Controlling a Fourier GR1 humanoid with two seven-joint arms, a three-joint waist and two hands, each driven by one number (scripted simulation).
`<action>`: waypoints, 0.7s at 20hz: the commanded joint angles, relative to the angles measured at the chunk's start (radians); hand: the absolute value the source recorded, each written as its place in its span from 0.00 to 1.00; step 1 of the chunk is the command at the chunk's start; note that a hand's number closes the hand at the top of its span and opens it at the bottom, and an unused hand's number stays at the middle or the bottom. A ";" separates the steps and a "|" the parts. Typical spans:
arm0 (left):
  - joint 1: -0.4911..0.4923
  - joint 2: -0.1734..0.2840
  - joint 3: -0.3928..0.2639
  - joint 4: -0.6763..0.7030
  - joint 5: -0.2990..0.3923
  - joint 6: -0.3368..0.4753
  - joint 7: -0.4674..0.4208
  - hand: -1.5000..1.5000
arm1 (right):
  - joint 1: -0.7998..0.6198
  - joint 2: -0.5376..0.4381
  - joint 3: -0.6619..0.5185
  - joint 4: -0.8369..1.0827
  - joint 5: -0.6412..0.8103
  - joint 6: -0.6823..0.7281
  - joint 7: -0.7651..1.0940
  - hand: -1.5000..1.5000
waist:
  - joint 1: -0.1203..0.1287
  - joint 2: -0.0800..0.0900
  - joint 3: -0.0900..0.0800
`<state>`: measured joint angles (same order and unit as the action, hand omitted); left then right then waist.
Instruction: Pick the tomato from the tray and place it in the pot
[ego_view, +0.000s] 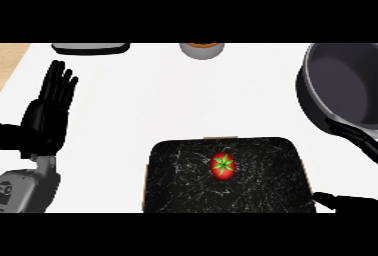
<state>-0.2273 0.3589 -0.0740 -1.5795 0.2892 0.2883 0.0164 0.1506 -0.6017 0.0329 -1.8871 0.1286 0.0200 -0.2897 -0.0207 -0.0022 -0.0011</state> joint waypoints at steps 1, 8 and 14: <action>-0.055 -0.016 0.014 0.084 -0.003 -0.028 -0.022 0.50 | 0.017 -0.034 0.046 -0.042 0.147 -0.001 0.077 0.00 | 0.009 0.003 0.000; -0.091 0.006 0.033 0.071 0.009 -0.062 0.015 0.50 | -0.086 -0.087 0.206 -0.249 0.263 0.157 0.492 0.00 | 0.027 0.004 -0.001; -0.011 -0.016 0.049 0.075 0.008 -0.105 -0.056 0.50 | -0.177 0.025 0.367 -0.289 0.347 0.252 0.777 0.00 | 0.031 0.003 -0.001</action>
<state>-0.2676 0.3347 -0.0474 -1.5189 0.2851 0.2261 -0.0070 0.0344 -0.6351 0.2902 -2.1579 0.4034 0.2256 0.3208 0.0042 0.0002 -0.0016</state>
